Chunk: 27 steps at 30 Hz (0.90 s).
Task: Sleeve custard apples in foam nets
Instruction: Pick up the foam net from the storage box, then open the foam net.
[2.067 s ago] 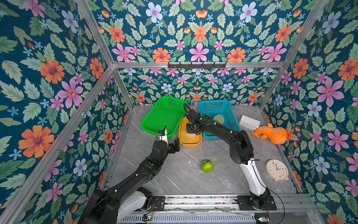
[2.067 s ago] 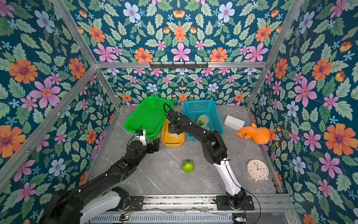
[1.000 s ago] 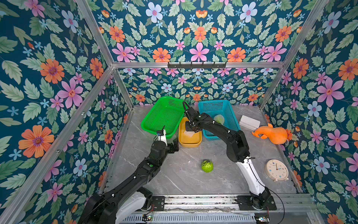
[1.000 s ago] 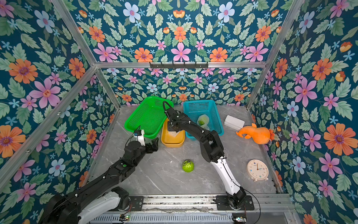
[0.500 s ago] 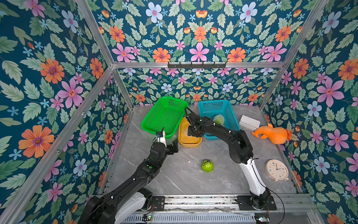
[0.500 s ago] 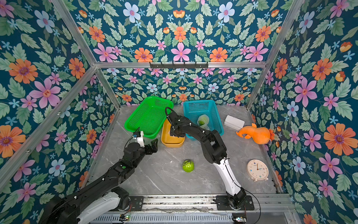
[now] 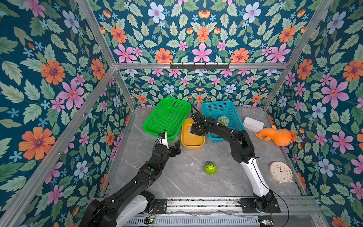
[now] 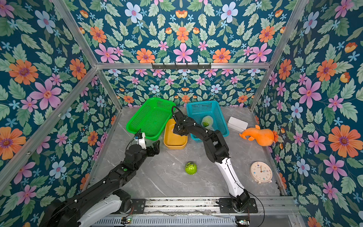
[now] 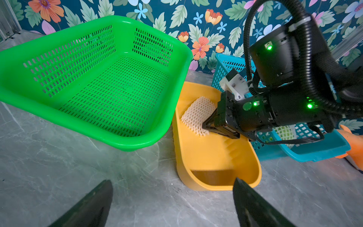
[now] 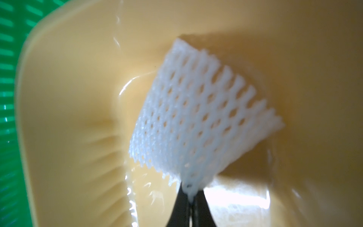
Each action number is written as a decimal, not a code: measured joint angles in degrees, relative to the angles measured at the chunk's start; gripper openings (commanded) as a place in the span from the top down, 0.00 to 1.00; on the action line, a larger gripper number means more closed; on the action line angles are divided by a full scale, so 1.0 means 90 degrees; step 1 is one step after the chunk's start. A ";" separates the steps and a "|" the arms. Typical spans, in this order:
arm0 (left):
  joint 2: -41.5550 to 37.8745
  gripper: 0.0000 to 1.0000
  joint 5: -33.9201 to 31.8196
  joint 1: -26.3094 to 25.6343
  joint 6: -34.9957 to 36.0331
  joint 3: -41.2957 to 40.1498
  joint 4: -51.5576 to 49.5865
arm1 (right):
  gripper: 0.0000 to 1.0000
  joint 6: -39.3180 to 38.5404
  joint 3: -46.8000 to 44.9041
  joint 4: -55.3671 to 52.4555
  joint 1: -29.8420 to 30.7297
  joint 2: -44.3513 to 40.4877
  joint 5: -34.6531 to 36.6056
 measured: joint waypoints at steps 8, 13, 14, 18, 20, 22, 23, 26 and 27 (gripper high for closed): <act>0.0160 0.01 0.0291 0.0000 0.0112 0.0092 0.0066 | 1.00 -0.0204 -0.0374 0.0146 -0.0083 -0.0848 -0.0199; 0.0255 0.01 0.0466 0.0000 0.0665 0.0245 0.0121 | 1.00 -0.0614 -0.0852 0.0068 -0.0063 -0.1751 -0.0563; 0.0270 0.01 0.0561 0.0000 0.0690 0.0260 0.0197 | 1.00 -0.0639 -0.1054 0.0053 -0.0066 -0.1987 -0.0651; 0.0430 0.04 0.1217 0.0007 0.0801 0.0291 0.0619 | 1.00 -0.0763 -0.2103 0.0160 -0.0233 -0.2994 -0.1127; 0.0619 0.06 0.1705 0.0017 0.0801 0.0386 0.0869 | 0.98 -0.0690 -0.2671 0.0318 -0.0396 -0.3458 -0.1435; 0.0809 0.09 0.2157 0.0017 0.0797 0.0491 0.1139 | 0.98 -0.0544 -0.3211 0.0568 -0.0546 -0.3876 -0.1780; 0.0920 0.12 0.2392 0.0022 0.0782 0.0544 0.1304 | 0.98 -0.0495 -0.3453 0.0699 -0.0580 -0.4061 -0.1933; 0.1270 0.19 0.3050 0.0024 0.0661 0.0709 0.1741 | 0.98 -0.0391 -0.3949 0.1020 -0.0573 -0.4510 -0.2312; 0.1401 0.22 0.3264 0.0024 0.0653 0.0770 0.1889 | 0.98 -0.0362 -0.4073 0.1117 -0.0573 -0.4653 -0.2370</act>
